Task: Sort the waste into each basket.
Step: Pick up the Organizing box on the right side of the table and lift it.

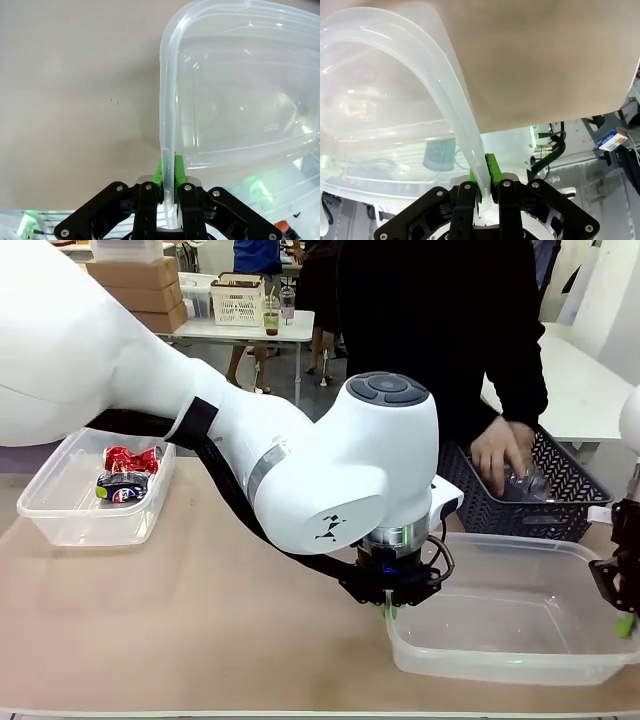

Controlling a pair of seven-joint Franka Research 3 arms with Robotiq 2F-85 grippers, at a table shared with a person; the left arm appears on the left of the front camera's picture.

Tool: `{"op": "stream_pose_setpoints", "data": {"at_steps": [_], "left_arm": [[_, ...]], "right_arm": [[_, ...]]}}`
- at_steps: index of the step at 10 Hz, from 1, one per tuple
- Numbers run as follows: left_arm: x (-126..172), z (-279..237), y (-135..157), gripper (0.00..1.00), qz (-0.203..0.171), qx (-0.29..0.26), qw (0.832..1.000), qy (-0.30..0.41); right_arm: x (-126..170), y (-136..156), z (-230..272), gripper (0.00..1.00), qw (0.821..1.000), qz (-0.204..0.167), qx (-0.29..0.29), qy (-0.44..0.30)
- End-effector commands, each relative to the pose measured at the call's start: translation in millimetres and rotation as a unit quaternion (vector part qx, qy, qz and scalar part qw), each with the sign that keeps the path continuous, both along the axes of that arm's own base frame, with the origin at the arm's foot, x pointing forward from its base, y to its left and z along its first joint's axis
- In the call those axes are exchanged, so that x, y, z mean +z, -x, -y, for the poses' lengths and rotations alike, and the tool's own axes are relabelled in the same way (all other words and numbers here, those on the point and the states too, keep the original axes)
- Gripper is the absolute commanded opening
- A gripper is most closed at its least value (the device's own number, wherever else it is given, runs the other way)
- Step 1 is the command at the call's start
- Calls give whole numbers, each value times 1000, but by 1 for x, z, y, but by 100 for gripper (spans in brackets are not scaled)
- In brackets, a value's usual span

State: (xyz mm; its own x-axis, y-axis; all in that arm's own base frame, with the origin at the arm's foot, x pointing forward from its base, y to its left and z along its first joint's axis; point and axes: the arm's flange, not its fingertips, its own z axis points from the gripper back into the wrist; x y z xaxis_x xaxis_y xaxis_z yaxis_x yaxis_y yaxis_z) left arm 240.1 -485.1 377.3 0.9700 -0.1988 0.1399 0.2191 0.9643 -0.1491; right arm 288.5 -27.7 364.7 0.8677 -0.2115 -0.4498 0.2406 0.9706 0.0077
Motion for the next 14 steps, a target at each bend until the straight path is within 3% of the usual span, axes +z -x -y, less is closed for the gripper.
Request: {"op": "stream_pose_setpoints", "data": {"at_steps": [1, 3, 5, 7, 8, 9, 11, 12, 13, 14], "left_arm": [[19, -23, 6, 0, 9, 11, 1000, -13], [54, -59, 24, 0, 25, 20, 999, -20], [97, -116, 41, 0, 51, 71, 996, -24], [117, -171, 35, 0, 69, 123, 989, -36], [123, -197, 29, 0, 59, 113, 991, -32], [127, -230, 9, 0, 98, 166, 980, -48], [118, -272, -14, 0, 60, 160, 985, -36], [108, -281, -26, 0, 53, 153, 986, -39], [93, -284, -37, 0, 19, 111, 993, -20], [79, -282, -42, 0, 16, 98, 994, -52]], "right_arm": [[19, 22, -1, 0, 1000, 22, -2, 14], [66, 20, -15, 0, 1000, 21, 1, 13], [116, 13, -49, 0, 998, 36, 38, 34], [156, -11, -101, 0, 994, 80, 75, 25], [163, -25, -134, 0, 992, 81, 99, 21], [156, -35, -170, 0, 988, 77, 126, 34], [130, -43, -211, 0, 988, 64, 136, 38], [120, -48, -218, 0, 990, 60, 121, 26], [114, -52, -218, 0, 994, 60, 93, -1], [109, -58, -213, 0, 996, 62, 58, -15]]}}
